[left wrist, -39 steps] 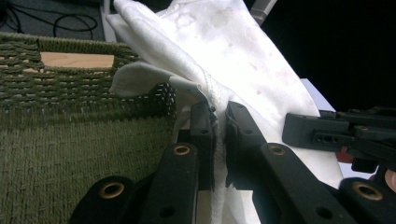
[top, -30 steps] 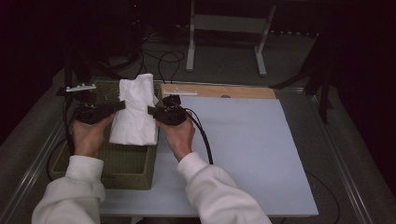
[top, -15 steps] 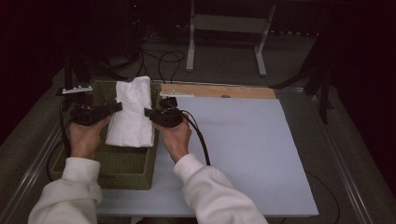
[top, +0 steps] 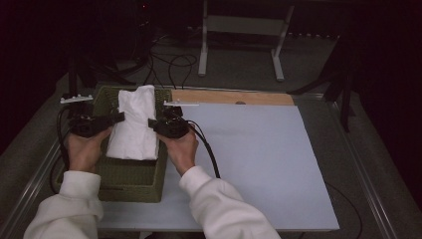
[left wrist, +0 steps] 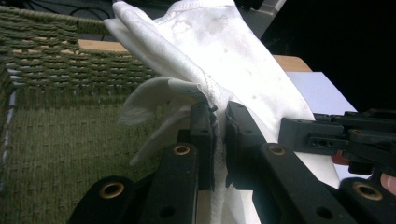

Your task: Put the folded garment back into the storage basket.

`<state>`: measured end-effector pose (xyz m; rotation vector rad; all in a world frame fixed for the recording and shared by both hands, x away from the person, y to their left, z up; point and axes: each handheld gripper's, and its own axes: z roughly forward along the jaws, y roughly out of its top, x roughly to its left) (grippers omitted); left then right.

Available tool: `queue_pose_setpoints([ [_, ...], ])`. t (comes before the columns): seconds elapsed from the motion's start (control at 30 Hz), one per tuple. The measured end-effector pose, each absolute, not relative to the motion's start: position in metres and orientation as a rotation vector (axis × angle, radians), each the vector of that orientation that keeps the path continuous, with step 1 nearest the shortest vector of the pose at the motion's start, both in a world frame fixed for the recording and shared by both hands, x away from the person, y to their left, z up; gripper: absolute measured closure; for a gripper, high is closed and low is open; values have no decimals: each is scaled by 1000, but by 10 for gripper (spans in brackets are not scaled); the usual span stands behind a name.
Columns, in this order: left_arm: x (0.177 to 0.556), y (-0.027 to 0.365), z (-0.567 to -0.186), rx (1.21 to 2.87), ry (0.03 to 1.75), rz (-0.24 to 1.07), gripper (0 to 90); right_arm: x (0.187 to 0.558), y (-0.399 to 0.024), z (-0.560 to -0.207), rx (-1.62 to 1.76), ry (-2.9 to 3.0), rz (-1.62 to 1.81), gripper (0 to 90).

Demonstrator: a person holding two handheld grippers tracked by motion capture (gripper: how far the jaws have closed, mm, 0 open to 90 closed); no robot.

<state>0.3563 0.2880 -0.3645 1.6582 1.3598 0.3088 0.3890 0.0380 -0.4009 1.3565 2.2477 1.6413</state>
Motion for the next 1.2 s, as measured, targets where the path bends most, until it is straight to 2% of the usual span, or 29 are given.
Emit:
queue_pose_setpoints([
  [1.2,355,305,-392,1705,1436,321,829,382,68,-422,1304,2306,1496,770],
])
